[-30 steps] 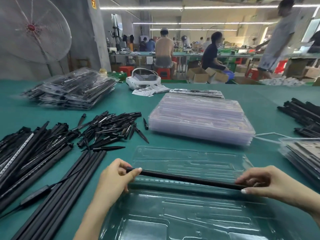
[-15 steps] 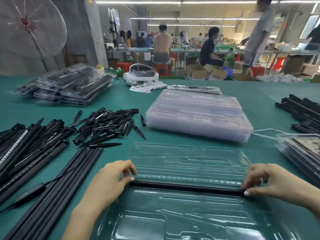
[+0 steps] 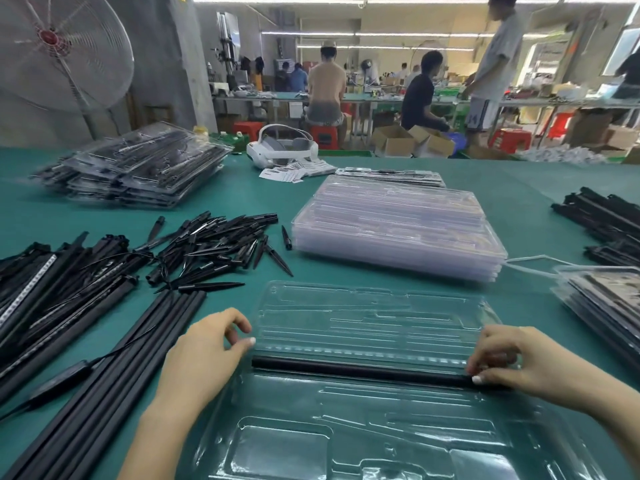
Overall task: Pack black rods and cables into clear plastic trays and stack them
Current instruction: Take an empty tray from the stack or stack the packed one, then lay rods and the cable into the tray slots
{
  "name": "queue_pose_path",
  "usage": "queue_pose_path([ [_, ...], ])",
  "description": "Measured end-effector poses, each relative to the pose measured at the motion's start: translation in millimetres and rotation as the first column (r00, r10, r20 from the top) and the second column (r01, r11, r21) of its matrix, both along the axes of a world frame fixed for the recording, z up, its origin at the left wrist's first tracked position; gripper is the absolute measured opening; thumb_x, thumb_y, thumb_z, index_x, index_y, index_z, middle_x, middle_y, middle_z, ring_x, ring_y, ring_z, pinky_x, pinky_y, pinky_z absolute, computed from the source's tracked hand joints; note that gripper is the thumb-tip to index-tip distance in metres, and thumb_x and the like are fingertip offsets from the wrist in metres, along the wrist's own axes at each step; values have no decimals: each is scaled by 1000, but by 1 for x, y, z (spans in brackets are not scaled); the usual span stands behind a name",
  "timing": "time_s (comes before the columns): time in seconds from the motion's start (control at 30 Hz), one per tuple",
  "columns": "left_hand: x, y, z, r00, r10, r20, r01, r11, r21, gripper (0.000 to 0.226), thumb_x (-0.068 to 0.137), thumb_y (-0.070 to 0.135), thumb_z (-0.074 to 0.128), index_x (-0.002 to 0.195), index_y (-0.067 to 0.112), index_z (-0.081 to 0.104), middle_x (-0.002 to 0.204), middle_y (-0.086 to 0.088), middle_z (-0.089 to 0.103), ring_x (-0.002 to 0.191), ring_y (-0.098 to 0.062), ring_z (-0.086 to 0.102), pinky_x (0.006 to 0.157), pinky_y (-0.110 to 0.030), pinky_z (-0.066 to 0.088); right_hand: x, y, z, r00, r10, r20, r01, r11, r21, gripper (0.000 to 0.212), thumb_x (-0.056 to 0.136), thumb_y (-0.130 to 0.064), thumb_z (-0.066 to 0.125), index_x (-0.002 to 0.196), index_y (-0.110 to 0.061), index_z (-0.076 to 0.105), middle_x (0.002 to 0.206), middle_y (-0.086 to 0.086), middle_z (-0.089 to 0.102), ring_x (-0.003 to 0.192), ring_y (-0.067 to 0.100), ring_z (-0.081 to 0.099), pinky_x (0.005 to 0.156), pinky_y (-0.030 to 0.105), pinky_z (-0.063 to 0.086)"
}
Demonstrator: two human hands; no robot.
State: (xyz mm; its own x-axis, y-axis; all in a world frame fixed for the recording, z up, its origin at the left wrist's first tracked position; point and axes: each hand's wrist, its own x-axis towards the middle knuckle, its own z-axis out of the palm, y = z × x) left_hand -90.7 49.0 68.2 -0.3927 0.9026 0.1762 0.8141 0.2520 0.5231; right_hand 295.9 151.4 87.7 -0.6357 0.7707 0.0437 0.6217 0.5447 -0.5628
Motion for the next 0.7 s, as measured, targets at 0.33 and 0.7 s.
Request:
queue_pose_path([
  [0.33, -6, 11, -9, 996, -35, 80, 40, 998, -55, 19, 82, 52, 63, 82, 38, 51, 81, 12, 56, 70, -4, 55, 58, -26, 35, -7, -3, -4, 999, -12, 32, 10, 998, 58, 11, 74, -36, 79, 68, -34, 70, 67, -6, 56, 60, 8, 50, 60, 19, 42],
  [0.7, -61, 96, -20, 852, 65, -519, -162, 976, -144, 33, 97, 11, 42, 126, 26, 48, 127, 5, 49, 119, -16, 40, 94, -39, 26, -20, 1, -18, 992, -79, 101, 64, 988, 138, 31, 84, -48, 64, 61, -31, 53, 66, -5, 53, 63, 6, 48, 62, 19, 39],
])
